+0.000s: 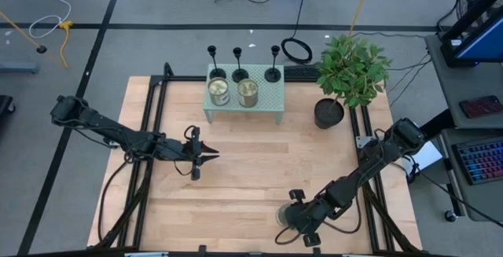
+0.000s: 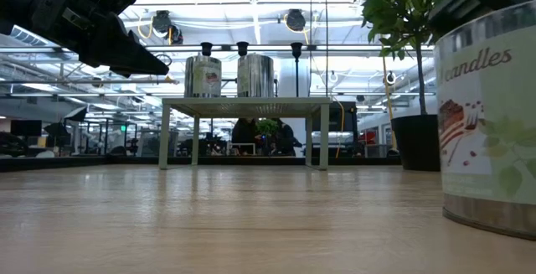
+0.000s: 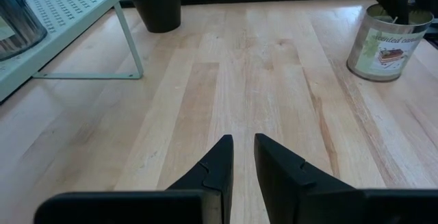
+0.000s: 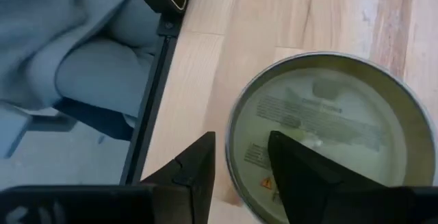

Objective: Pick & Place candle stick holders
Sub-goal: Put the scented candle on the shelf

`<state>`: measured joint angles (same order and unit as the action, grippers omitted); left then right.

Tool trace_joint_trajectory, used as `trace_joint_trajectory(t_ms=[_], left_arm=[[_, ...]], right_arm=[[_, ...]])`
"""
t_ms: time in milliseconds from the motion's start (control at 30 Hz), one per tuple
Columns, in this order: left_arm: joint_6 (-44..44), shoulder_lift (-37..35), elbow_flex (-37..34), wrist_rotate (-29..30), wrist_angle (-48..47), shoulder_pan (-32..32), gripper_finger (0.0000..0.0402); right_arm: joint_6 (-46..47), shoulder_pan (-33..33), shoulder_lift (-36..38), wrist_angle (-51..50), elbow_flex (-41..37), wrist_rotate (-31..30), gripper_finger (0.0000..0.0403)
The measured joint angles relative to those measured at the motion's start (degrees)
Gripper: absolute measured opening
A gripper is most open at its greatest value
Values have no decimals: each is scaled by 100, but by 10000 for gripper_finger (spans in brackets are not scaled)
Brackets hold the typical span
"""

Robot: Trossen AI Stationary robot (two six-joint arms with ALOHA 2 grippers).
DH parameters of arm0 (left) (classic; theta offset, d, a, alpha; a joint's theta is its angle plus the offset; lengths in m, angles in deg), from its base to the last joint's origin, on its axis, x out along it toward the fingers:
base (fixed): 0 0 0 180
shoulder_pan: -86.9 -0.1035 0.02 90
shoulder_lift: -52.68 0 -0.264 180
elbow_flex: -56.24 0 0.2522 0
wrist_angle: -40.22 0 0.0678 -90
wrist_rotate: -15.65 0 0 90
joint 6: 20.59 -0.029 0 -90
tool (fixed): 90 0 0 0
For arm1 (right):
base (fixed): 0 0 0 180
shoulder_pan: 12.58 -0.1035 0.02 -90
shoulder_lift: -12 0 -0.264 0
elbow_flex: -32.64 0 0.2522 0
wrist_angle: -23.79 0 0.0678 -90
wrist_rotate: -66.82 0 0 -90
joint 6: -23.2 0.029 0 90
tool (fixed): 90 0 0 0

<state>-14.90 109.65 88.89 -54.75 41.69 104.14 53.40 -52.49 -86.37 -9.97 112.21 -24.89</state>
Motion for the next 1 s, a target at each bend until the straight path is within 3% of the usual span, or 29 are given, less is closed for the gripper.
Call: trace_joint_trajectory(t_ms=[233,433,600,700,867,1000], left_arm=[[-50,0,0,0,9,0,67],[-96,0,0,2,10,0,67],[-107,0,0,2,10,0,67],[-226,0,0,2,29,0,67],[-572,0,0,2,324,0,67],[-739,0,0,2,469,0,67]], right_arm=[[-412,14,224,330,-348,-45,92],[-606,14,233,381,-358,-683,11],[-923,65,210,654,-378,-1553,8],[-1630,205,203,1316,-384,-2194,5],[-3406,717,223,2462,-373,-3828,3],[-4532,1292,259,3519,-354,-4280,3]])
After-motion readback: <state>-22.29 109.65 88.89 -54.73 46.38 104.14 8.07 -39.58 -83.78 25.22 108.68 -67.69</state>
